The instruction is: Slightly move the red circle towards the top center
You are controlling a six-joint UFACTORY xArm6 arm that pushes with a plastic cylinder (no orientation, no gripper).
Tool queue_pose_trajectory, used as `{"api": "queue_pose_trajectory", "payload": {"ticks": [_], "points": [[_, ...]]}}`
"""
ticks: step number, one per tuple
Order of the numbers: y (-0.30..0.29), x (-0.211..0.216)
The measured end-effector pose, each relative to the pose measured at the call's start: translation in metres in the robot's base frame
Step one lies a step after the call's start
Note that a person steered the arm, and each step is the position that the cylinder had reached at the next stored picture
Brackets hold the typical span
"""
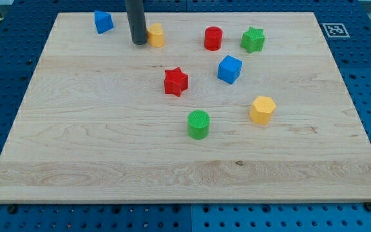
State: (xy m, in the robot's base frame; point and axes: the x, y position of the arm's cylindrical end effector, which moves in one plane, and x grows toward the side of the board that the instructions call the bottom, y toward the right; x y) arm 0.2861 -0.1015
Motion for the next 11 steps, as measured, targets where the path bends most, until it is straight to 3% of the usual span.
{"api": "queue_pose_trajectory", "payload": {"ticks": [1,2,3,5,8,10,11], "points": [[0.015,-0.001],[0.07,0.033],[0.079,0.041],[0.192,0.043],[0.14,0.03],[0.188,0.025],[0.185,0.025]]}}
